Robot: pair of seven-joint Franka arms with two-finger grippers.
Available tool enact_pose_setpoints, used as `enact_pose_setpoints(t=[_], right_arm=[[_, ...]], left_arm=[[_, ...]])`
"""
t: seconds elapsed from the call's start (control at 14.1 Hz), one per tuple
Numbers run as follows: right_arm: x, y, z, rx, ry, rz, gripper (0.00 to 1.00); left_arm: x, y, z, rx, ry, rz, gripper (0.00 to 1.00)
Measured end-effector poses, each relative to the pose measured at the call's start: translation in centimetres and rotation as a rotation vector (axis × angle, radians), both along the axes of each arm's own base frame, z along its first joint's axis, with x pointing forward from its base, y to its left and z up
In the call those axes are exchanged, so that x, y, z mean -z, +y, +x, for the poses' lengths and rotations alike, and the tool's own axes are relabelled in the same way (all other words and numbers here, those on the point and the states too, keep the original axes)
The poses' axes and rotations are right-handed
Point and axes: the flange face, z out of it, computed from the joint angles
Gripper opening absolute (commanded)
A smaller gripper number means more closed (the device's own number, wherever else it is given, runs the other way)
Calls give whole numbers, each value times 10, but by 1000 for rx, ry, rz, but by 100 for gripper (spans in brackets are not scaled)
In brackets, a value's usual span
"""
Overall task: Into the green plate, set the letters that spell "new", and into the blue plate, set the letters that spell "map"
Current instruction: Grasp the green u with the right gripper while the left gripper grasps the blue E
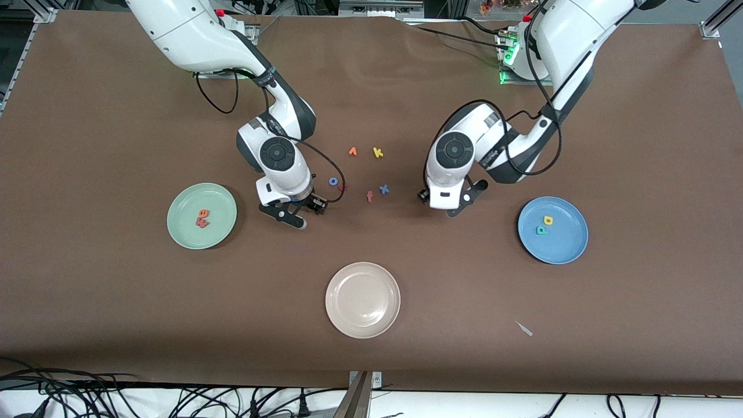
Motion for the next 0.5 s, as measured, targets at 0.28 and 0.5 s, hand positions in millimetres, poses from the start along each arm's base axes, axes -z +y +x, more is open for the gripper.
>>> enact_pose_setpoints(t=[0.28, 0.5], right_arm=[[9, 5, -4, -1, -9, -11, 56], [7, 5, -3, -2, -17, -7, 47]], left_arm=[[20, 4, -35, -4, -64, -27, 85], [31, 7, -45, -25, -88, 13, 82]])
